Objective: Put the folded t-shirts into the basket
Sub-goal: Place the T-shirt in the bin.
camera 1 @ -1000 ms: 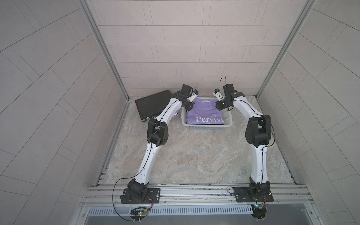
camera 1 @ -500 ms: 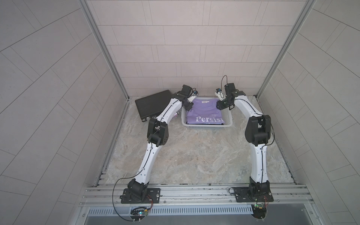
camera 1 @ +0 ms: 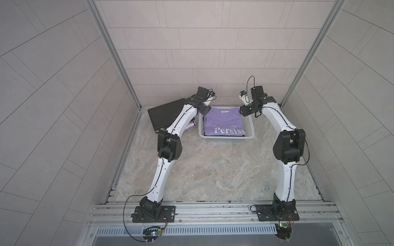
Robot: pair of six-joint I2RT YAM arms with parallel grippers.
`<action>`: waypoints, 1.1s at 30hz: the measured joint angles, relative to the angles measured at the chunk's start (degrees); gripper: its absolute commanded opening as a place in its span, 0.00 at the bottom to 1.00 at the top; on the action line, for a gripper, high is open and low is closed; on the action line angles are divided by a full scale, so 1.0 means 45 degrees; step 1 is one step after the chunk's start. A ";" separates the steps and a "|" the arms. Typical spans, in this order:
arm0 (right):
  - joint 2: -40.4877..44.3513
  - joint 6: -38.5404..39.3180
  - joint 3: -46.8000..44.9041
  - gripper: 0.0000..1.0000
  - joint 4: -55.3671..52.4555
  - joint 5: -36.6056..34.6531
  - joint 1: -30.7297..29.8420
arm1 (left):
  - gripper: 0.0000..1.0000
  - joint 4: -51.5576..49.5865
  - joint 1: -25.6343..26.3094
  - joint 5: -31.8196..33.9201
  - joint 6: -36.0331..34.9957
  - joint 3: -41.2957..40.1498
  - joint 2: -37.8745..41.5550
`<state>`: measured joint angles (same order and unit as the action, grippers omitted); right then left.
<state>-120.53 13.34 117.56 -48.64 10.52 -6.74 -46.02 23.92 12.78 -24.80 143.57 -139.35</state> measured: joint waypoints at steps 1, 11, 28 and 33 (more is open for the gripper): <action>0.0282 0.0000 -0.0228 0.52 0.0141 0.0272 -0.0010 | 0.57 0.0005 0.0000 -0.0180 0.0087 0.0000 0.0121; 0.0112 -0.0029 -0.0957 0.53 0.0937 0.2021 -0.0301 | 0.62 -0.0466 0.0165 -0.3225 0.0622 -0.0325 0.0170; -0.2905 -0.0160 0.1103 0.53 0.0243 0.1433 -0.0223 | 0.86 -0.0486 0.0262 -0.2472 0.0019 -0.0350 -0.1515; -0.2914 0.0000 0.1666 0.53 -0.0549 0.1141 -0.0194 | 0.87 -0.0554 0.0350 -0.1836 -0.0214 -0.0350 -0.1481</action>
<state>-133.64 13.34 125.05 -51.11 15.66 -7.62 -48.51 25.50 4.51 -25.76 141.99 -146.02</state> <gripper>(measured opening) 0.532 0.871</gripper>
